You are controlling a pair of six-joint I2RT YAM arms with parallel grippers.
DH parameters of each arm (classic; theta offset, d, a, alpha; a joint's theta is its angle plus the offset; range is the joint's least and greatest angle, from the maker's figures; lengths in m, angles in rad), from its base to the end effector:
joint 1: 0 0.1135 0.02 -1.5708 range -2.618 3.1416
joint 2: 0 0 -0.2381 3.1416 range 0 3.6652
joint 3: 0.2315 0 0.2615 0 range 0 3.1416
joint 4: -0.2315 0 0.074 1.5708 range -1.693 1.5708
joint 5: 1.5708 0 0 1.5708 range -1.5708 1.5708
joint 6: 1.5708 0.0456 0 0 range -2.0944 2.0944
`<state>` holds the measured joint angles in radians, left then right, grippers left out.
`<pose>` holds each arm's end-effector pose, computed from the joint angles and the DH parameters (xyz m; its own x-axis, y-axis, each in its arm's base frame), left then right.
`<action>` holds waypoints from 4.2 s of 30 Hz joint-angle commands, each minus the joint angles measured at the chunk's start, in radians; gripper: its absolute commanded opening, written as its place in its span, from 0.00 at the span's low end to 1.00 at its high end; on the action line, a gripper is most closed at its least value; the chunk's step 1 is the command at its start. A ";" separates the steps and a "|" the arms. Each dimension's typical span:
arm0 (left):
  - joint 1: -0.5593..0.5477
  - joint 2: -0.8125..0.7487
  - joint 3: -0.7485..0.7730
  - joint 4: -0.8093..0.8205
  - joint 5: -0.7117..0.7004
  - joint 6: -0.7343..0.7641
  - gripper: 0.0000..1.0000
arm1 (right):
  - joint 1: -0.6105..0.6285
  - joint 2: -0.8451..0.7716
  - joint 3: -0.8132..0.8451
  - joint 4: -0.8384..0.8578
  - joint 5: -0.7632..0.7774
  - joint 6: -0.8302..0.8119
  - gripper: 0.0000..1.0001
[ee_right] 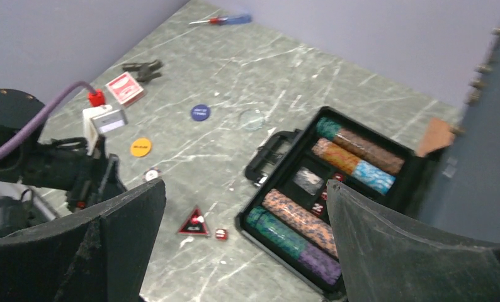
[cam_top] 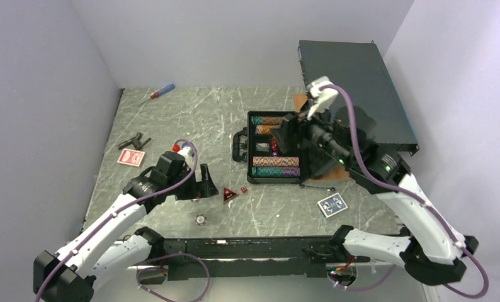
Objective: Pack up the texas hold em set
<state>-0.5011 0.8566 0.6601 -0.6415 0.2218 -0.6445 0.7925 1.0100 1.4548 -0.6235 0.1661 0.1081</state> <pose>0.1747 -0.1071 0.2145 -0.8802 -0.1861 -0.4365 0.0861 0.8420 -0.5326 0.1559 0.1474 0.4577 -0.1875 -0.0386 -0.9815 -0.5712 0.8172 0.0770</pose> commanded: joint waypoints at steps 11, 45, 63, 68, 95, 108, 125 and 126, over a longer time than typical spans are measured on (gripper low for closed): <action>-0.083 -0.599 0.103 -0.074 -0.637 -0.022 0.99 | 0.329 0.470 0.035 -0.032 0.200 0.286 0.94; -0.081 -0.233 0.338 0.302 -0.687 0.549 0.99 | 0.310 0.892 -0.125 -0.014 0.258 0.417 0.38; -0.080 -0.249 0.318 0.306 -0.711 0.525 0.99 | 0.289 0.914 -0.122 0.034 0.256 0.396 0.31; -0.080 -0.248 0.319 0.306 -0.705 0.523 0.99 | 0.287 0.926 -0.124 0.051 0.245 0.394 0.30; -0.046 -0.120 0.204 0.451 -0.909 0.605 0.99 | -0.056 0.849 0.157 -0.152 0.341 0.414 0.00; 0.131 -0.079 0.214 0.451 -0.724 0.514 0.99 | -0.127 1.066 0.255 -0.188 0.396 0.396 0.00; 0.131 -0.068 0.214 0.454 -0.696 0.511 0.99 | -0.138 1.070 0.265 -0.202 0.511 0.355 0.02; 0.131 -0.068 0.213 0.454 -0.694 0.511 0.99 | -0.141 1.081 0.276 -0.223 0.534 0.345 0.09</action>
<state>-0.3740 0.7895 0.8513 -0.2287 -0.4934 -0.1188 0.6617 2.1002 1.6695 -0.8070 0.5892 0.5030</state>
